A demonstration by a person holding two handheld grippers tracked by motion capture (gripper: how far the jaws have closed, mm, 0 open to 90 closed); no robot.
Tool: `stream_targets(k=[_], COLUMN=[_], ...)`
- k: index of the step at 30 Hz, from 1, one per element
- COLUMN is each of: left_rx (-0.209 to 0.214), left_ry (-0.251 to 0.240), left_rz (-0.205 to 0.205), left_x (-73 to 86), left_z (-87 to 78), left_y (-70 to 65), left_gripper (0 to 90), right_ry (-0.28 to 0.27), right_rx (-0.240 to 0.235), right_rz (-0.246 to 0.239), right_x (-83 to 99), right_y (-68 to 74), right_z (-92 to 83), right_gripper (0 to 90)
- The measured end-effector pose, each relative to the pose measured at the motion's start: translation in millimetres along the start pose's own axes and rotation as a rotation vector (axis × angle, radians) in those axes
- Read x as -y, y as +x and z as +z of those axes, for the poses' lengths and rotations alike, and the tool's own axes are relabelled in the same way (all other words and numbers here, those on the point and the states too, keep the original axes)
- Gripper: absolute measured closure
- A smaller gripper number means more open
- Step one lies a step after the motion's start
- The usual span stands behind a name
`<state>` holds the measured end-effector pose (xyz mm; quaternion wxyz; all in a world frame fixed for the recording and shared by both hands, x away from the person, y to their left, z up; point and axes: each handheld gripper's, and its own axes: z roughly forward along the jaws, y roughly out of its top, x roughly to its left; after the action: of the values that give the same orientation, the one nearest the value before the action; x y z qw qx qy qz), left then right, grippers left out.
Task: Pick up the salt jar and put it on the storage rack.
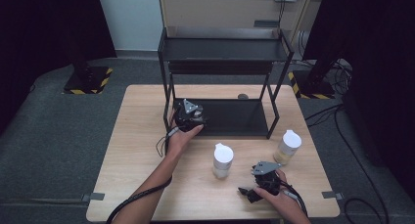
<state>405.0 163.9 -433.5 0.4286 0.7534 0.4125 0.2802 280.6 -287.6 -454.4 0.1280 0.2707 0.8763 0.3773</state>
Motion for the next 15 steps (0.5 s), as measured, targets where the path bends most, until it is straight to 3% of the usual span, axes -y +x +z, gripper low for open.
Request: stream_targets(k=[4, 15], left_rx=[-0.003, -0.005], left_ry=[-0.009, -0.039], left_rz=[0.005, 0.07], left_x=[-2.1, -13.1], left_z=[-3.0, -15.9], left_y=[-0.4, -5.5], left_gripper=[4.8, 4.6], right_ry=[0.0, 0.0], right_rx=[0.0, 0.0], right_rz=[0.0, -0.001], right_x=[0.0, 0.1], right_y=[0.0, 0.0], right_z=[0.0, 0.0], right_gripper=[1.1, 1.1])
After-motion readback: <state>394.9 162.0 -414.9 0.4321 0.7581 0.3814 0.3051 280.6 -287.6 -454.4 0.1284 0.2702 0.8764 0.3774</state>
